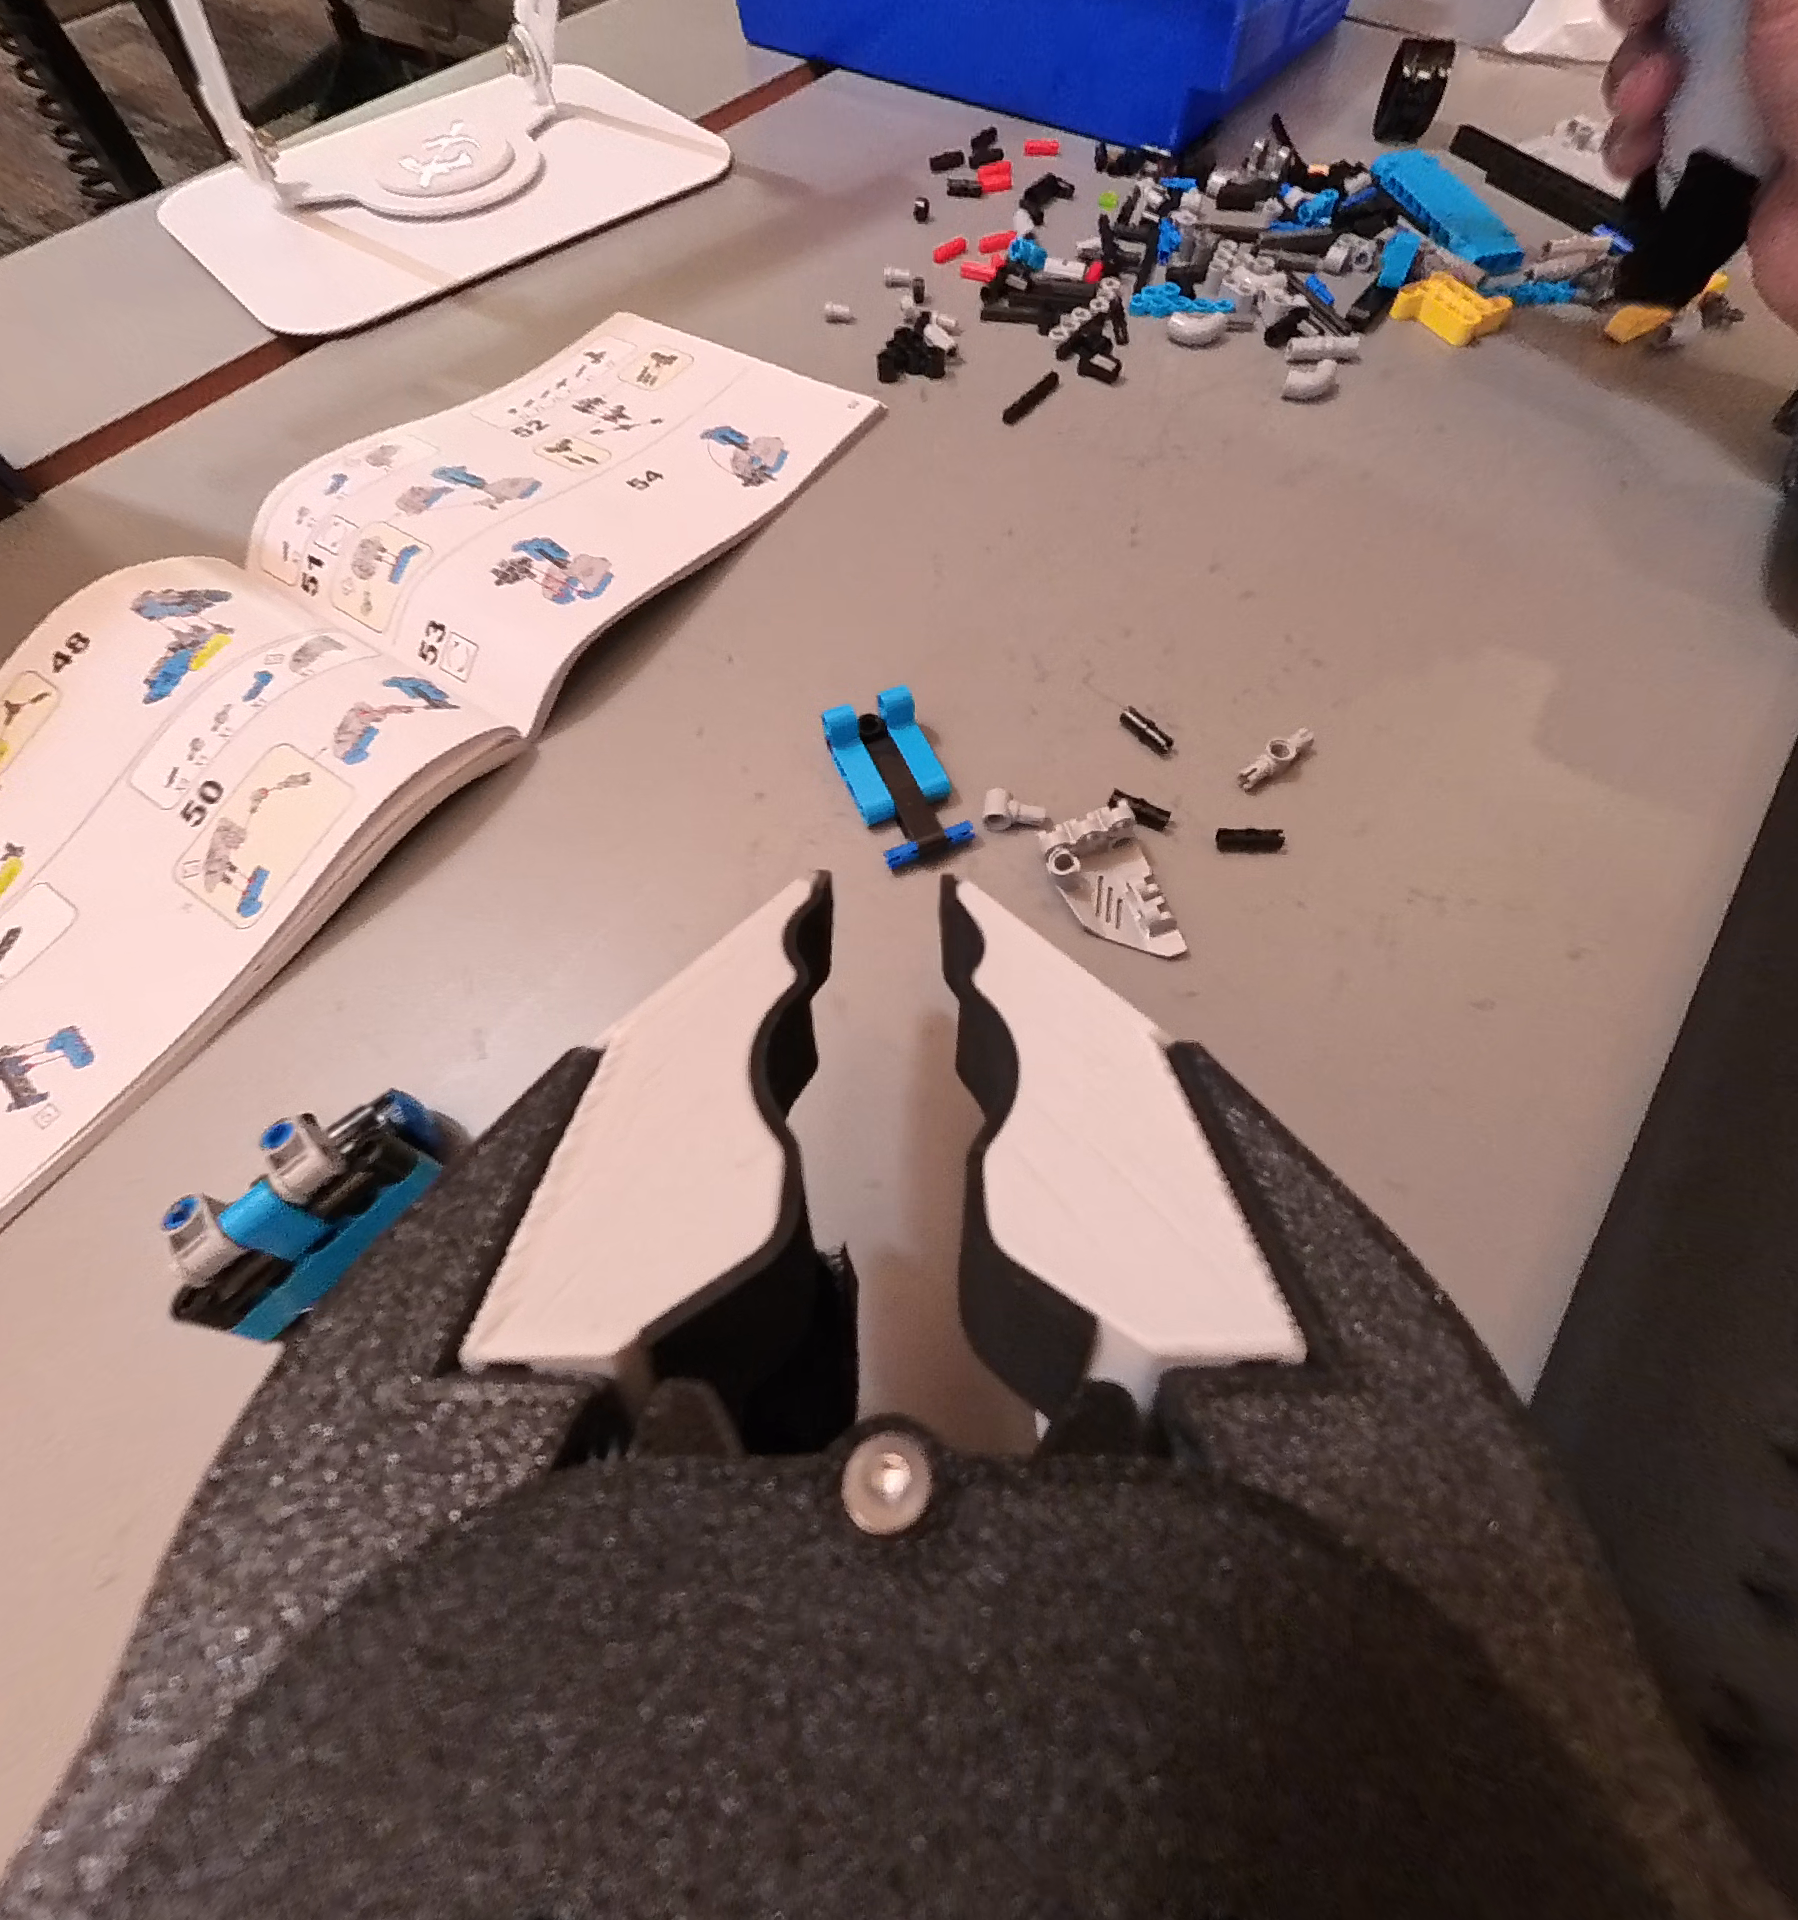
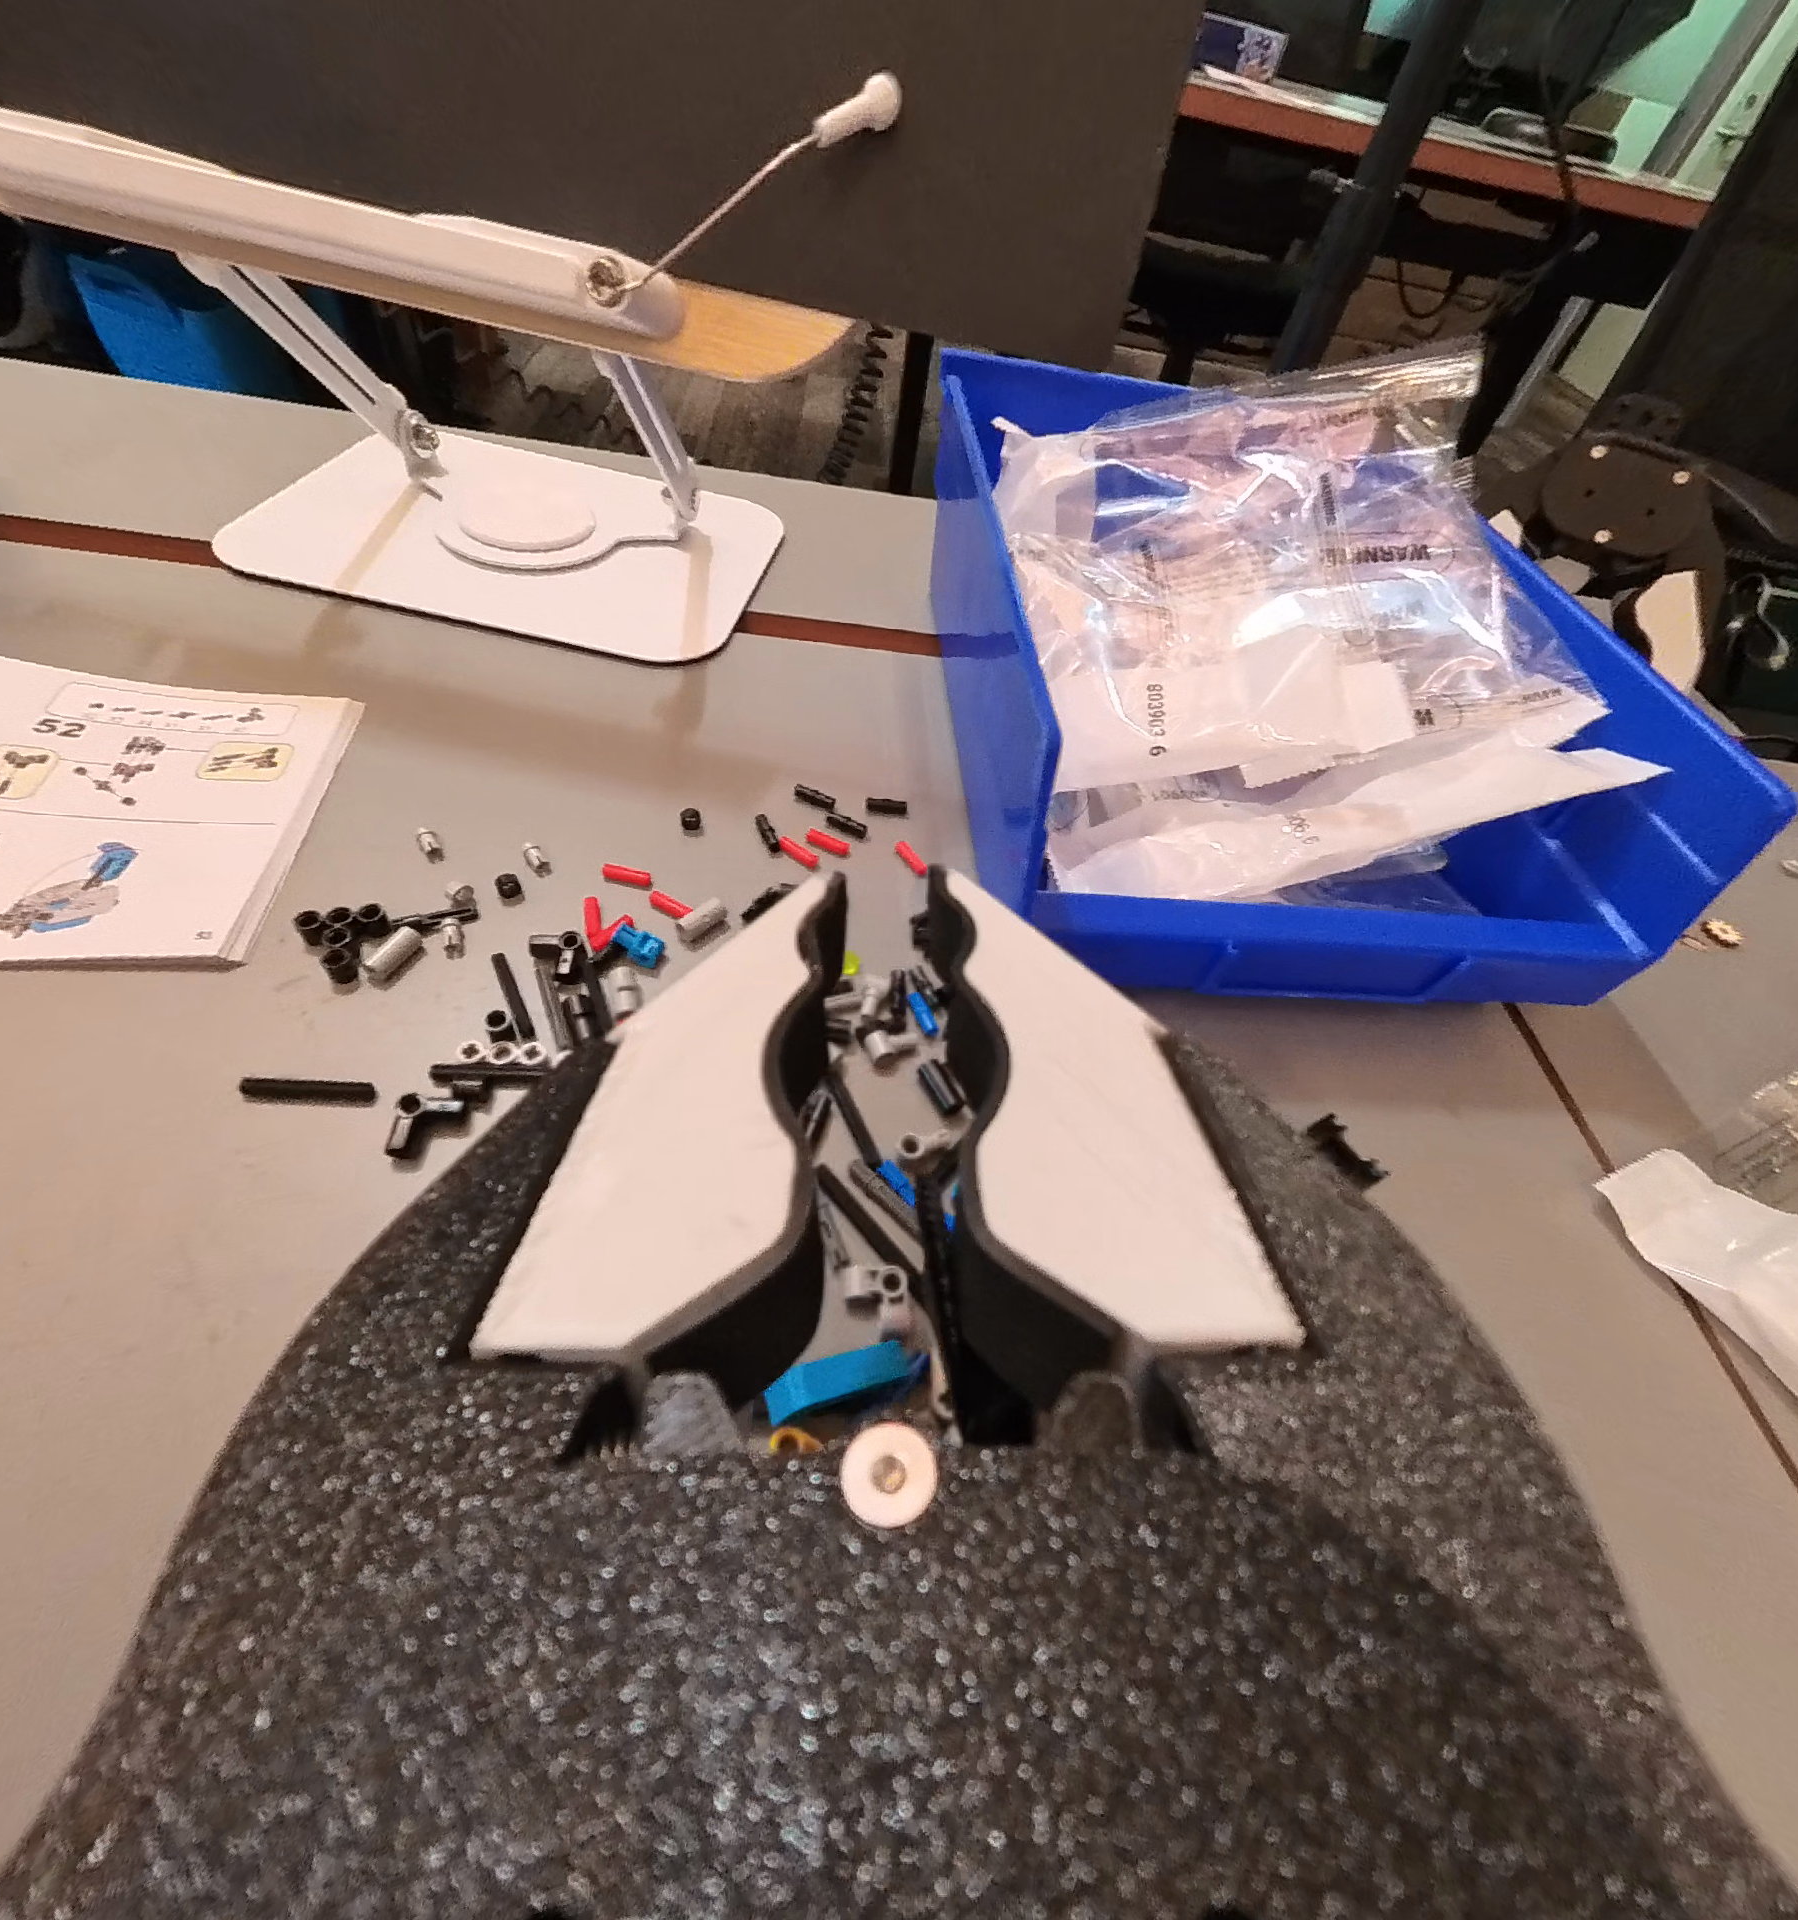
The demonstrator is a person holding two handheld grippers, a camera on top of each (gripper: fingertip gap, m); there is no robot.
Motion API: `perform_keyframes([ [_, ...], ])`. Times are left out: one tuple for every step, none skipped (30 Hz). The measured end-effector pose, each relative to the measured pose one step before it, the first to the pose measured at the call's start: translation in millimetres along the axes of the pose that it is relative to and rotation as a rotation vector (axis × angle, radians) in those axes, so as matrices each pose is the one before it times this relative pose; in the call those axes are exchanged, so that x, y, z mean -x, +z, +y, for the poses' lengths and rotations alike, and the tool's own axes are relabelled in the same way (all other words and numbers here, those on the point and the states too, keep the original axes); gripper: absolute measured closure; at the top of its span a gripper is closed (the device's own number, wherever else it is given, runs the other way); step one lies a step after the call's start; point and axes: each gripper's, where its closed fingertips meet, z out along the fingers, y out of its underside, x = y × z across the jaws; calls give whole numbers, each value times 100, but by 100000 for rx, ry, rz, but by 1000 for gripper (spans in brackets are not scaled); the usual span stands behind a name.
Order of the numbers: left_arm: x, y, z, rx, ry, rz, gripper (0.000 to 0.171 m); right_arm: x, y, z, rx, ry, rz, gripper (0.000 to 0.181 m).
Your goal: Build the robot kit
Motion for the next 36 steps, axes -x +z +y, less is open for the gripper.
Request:
perform_keyframes([
  [152, -127, -202, -1070, -899, -481, 151, 354, 74, 81, 480, 540, -1720, 166],
  [169, -153, -287, -1575, -1724, -463, 151, 472, 85, 36, 188, 430, -2281, 166],
  [201, -198, -367, -1970, -2102, -448, 151, 553, 121, 57, 249, 96, -2630, 166],
  [359, -246, -428, -2360, -1812, -1031, 151, 426, 136, 132, 844, 75, -1710, 166],
  [534, -277, -419, -2292, -1534, -1974, 151, 292, 190, 142, 1008, 496, -588, 166],
  [642, -319, -409, -2175, -995, -2482, 151, 450, 218, 200, 1284, 242, -1659, 165],
  [773, -401, -498, -2625, -510, -3178, 151, 560, 244, 264, 1622, 264, -2215, 165],
  [989, -524, -723, -3886, -1015, -4238, 151, 589, 241, 270, 1805, 531, -2279, 165],
  [1099, -579, -833, -4591, -1617, -4503, 151, 705, 214, 220, 1710, 609, -2875, 165],
  [1216, -553, -787, -4184, -1550, -4796, 151, 651, 214, 173, 1390, 119, -2524, 165],
  [1295, -442, -562, -3024, -1343, -4934, 151, 431, 184, 101, 883, -384, -1049, 165],
  [1335, -309, -295, -1466, -1577, -4825, 151, 452, 154, 77, 661, -974, -1229, 165],
  [1259, -192, -79, -353, -1960, -3912, 151, 491, 122, 43, 400, -926, -1707, 165],
  [1099, -75, 100, 573, -2050, -2650, 151, 406, 150, 71, 559, -163, -1308, 165],
  [952, 109, 417, 2261, -1631, -1698, 151, 458, 170, 167, 1141, 361, -1878, 165],
  [960, 239, 631, 3553, -1991, -1661, 151, 457, 200, 203, 1322, 850, -1734, 165],
  [827, 291, 566, 3127, -3740, -827, 151, 579, 194, 258, 1532, 623, -2468, 165],
  [469, 300, 457, 2659, -4907, 1336, 151, 693, 161, 233, 1452, 340, -2962, 165],
  [323, 299, 462, 2780, -4707, 1870, 148, 727, 163, 144, 990, 39, -3024, 165],
  [417, 285, 464, 2708, -3525, 744, 145, 601, 165, 144, 938, -270, -2162, 166],
  [496, 255, 404, 2393, -1891, -620, 142, 536, 179, 139, 937, -756, -1772, 166],
  [508, 124, 163, 1008, -1015, -1322, 141, 468, 176, 127, 917, -1009, -1354, 167],
  [441, 5, -128, -445, -389, -1197, 141, 405, 159, 154, 1113, -1340, -1084, 167],
  [504, -32, -247, -931, 437, -1712, 141, 260, 136, 153, 1020, -1312, -272, 167],
  [623, -22, -203, -607, 1292, -2489, 141, 231, 132, 139, 786, -1269, -357, 167],
  [697, 39, -76, 123, 1757, -2991, 141, 212, 138, 185, 1005, -623, -583, 167],
  [668, 68, 14, 430, 1447, -2867, 141, 138, 153, 150, 658, -35, -542, 167],
  [471, 94, 32, 435, 899, -1696, 140, 151, 126, 123, 439, 214, -955, 167],
  [296, 104, 39, 532, 320, -627, 140, 211, 95, 84, 336, 446, -1460, 167],
  [227, 81, 11, 355, -87, -386, 140, 201, 78, 46, 219, 701, -1471, 167],
  [192, 61, -5, 176, -90, -319, 140, 150, 59, -5, -92, 709, -1042, 167],
  [110, 56, -22, 127, -59, -58, 141, 42, 55, -40, -371, 476, -410, 167],
  [32, 46, -20, 46, -166, 240, 141, 26, 86, 25, -105, 251, -339, 167],
  [-18, 40, 3, 122, -208, 494, 141, 9, 137, 87, 332, 382, -331, 167],
  [18, 63, 49, 334, -28, 287, 141, 32, 160, 153, 590, 547, -556, 167],
  [81, 46, 64, 351, 275, -225, 141, 85, 173, 158, 743, 562, -775, 167],
])
